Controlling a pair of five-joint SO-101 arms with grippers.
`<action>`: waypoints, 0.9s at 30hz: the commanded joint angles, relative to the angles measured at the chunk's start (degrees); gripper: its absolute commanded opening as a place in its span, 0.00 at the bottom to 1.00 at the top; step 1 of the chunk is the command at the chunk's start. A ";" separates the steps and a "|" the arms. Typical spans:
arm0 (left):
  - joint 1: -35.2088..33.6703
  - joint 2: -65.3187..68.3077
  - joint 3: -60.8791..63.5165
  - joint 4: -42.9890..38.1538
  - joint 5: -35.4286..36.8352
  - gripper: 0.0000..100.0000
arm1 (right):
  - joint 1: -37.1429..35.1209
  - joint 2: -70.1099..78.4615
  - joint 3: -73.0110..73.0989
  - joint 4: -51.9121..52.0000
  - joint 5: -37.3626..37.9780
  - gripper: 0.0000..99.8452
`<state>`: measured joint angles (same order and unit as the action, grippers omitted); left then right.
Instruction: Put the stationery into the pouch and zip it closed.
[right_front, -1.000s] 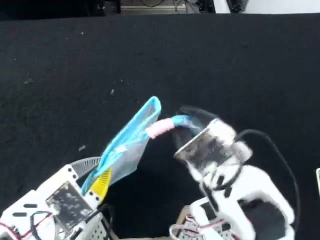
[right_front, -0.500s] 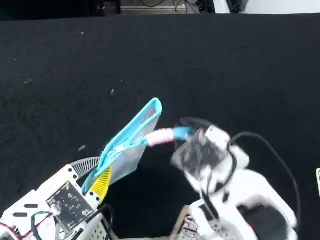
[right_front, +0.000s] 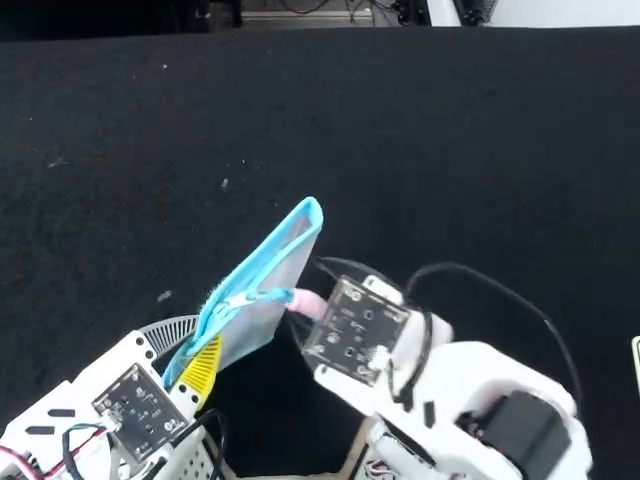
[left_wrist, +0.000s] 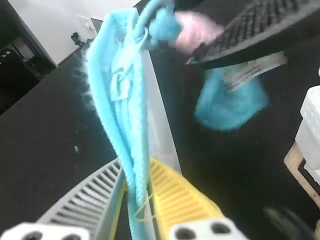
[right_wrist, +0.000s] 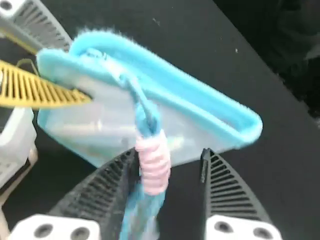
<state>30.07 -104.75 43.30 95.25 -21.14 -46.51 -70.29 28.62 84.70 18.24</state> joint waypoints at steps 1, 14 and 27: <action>0.31 0.09 -1.89 0.35 0.62 0.03 | -1.14 1.45 -2.33 -4.84 -0.62 0.19; 0.31 0.09 -1.89 0.26 0.62 0.03 | -3.25 1.36 2.07 -8.53 -3.16 0.19; 0.31 0.09 -1.89 0.44 0.62 0.03 | -5.27 -7.43 2.95 -2.46 -5.80 0.19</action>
<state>30.07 -104.75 43.12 95.52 -21.14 -50.90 -75.30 31.25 80.75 13.49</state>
